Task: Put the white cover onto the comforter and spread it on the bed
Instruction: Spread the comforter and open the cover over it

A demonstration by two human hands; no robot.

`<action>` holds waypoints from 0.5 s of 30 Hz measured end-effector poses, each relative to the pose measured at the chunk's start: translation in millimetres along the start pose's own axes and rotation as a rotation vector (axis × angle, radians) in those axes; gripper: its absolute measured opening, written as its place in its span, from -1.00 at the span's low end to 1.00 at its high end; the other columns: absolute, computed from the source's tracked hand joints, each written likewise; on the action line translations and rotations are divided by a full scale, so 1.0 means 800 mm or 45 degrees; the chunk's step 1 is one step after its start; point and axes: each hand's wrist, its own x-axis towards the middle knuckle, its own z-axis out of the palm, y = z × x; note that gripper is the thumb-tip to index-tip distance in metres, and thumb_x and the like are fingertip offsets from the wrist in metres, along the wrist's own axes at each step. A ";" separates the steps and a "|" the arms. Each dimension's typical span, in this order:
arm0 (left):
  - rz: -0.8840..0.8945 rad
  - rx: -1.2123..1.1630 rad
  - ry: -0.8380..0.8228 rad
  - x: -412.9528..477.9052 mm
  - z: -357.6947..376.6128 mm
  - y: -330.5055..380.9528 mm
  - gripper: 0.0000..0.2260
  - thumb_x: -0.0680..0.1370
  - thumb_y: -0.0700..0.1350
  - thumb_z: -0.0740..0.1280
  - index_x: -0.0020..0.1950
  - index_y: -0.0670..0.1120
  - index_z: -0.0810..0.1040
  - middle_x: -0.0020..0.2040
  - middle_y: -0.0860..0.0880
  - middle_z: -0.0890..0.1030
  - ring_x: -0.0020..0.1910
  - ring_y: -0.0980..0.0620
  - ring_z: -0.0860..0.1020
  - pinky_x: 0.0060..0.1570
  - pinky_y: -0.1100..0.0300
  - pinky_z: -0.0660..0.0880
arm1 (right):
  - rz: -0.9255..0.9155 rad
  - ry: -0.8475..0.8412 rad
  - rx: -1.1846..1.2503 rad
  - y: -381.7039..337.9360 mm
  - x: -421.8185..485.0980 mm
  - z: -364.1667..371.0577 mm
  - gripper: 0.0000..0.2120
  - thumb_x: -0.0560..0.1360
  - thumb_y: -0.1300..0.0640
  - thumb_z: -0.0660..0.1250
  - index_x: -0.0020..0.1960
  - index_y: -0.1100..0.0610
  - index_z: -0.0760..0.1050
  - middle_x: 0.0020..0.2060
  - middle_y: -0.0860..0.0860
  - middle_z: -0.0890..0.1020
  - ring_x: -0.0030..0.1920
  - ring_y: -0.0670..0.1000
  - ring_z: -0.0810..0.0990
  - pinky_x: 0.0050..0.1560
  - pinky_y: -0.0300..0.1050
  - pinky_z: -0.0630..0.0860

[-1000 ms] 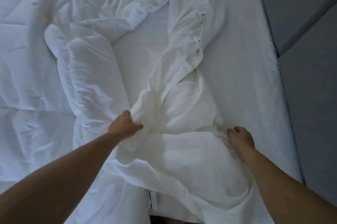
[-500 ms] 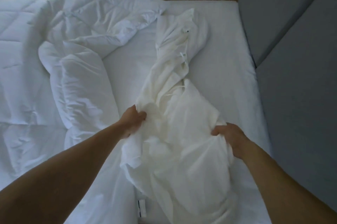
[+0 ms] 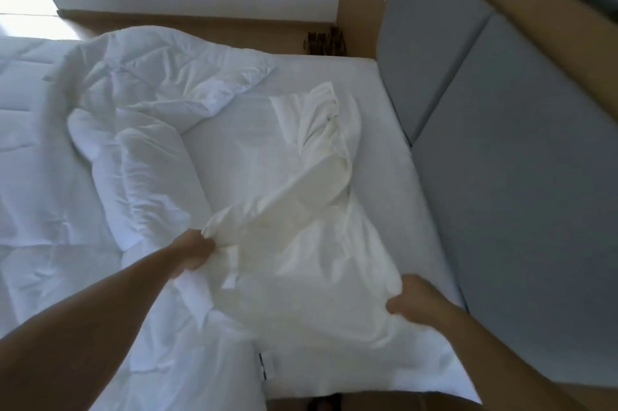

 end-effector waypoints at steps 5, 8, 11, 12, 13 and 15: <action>-0.180 0.420 -0.342 -0.012 -0.014 -0.027 -0.91 0.60 -0.31 0.24 0.03 -0.29 0.53 -0.55 -0.05 0.44 -0.45 -0.01 0.49 -0.60 0.34 0.35 | 0.009 -0.254 0.043 -0.028 0.031 0.036 -0.45 0.51 -0.03 0.42 0.41 0.15 0.39 0.26 0.07 0.54 0.12 0.01 0.55 -0.03 -0.20 0.48; -0.190 0.655 -0.429 0.012 -0.011 -0.015 -0.54 0.43 -0.07 0.44 0.24 -0.30 0.53 -0.29 -0.03 0.62 -0.24 0.05 0.54 -0.35 0.40 0.41 | -0.038 -0.025 0.091 -0.038 0.073 0.007 -0.39 0.56 -0.05 0.37 0.51 0.17 0.29 0.40 0.11 0.44 0.33 0.08 0.47 0.29 -0.11 0.43; -0.126 0.642 -0.100 0.060 0.003 0.023 -0.37 0.44 0.09 0.44 0.40 -0.18 0.38 0.26 -0.12 0.55 0.21 -0.10 0.54 0.05 0.19 0.47 | -0.040 0.070 0.263 -0.055 0.125 -0.028 -0.41 0.59 -0.05 0.33 0.52 0.19 0.28 0.41 0.13 0.43 0.36 0.11 0.45 0.35 -0.07 0.37; -0.062 0.601 -0.020 0.076 0.009 0.048 -0.32 0.43 0.13 0.44 0.43 -0.16 0.33 0.32 -0.14 0.49 0.27 -0.14 0.50 0.12 0.13 0.47 | -0.042 0.094 0.322 -0.061 0.145 -0.039 -0.41 0.60 -0.05 0.31 0.52 0.19 0.27 0.42 0.13 0.43 0.37 0.12 0.45 0.37 -0.05 0.37; 0.007 0.550 0.017 0.091 0.019 0.078 -0.27 0.43 0.15 0.45 0.47 -0.14 0.28 0.37 -0.16 0.45 0.31 -0.16 0.47 0.18 0.08 0.45 | -0.043 0.116 0.384 -0.068 0.166 -0.049 -0.42 0.60 -0.05 0.30 0.52 0.19 0.27 0.43 0.13 0.42 0.38 0.13 0.44 0.38 -0.02 0.36; 0.152 0.466 0.052 0.124 0.043 0.142 -0.19 0.44 0.18 0.45 0.55 -0.12 0.18 0.46 -0.16 0.37 0.40 -0.16 0.39 0.29 0.02 0.40 | -0.035 0.136 0.514 -0.081 0.212 -0.068 -0.43 0.61 -0.07 0.28 0.53 0.16 0.27 0.43 0.12 0.41 0.36 0.15 0.45 0.38 0.04 0.39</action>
